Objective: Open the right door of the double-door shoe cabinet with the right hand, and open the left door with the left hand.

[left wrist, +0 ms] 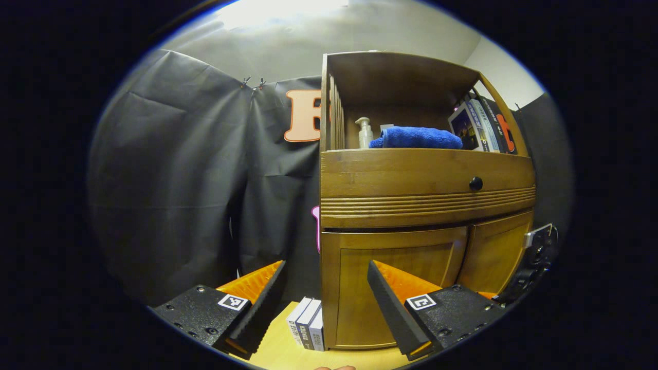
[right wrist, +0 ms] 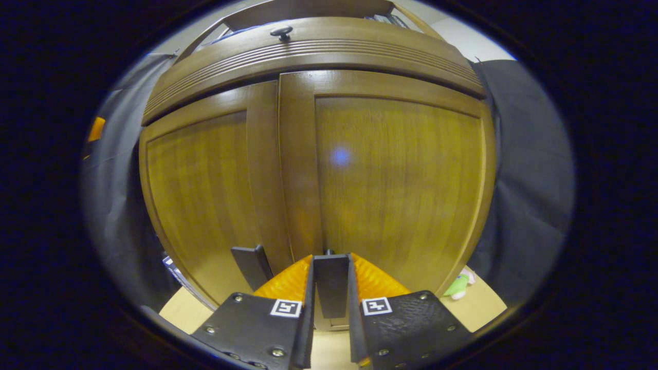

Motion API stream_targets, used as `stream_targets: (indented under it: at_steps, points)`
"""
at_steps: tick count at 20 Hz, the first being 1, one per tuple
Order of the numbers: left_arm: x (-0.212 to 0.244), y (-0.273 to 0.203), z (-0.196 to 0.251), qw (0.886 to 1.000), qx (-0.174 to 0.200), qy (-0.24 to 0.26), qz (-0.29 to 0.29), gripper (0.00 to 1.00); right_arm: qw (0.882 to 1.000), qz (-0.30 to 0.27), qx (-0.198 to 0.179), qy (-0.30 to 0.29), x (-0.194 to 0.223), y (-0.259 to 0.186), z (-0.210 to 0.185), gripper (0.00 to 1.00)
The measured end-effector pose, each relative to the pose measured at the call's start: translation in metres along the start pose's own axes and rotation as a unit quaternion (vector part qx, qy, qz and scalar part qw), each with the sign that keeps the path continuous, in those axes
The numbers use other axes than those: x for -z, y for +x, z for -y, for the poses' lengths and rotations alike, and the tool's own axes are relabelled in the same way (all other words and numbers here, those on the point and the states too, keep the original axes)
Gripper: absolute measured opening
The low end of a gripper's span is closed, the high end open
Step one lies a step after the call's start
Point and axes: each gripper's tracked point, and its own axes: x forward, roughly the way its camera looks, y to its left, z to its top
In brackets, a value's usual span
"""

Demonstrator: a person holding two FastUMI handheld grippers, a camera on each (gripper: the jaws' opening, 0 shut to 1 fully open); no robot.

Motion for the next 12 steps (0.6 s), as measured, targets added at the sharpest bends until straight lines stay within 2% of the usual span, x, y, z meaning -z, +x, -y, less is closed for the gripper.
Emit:
stream_targets:
  at_steps: [11, 12]
  points:
    - [0.008, -0.016, 0.054, 0.999, 0.052, -0.007, -0.007, 0.93, 1.0, 0.001, 0.014, 0.012, 0.01, -0.071, 0.031, 0.28]
    - [0.008, -0.017, 0.06, 0.998, 0.057, -0.009, -0.006, 0.93, 1.0, -0.002, 0.012, 0.011, 0.013, -0.07, 0.034, 0.24]
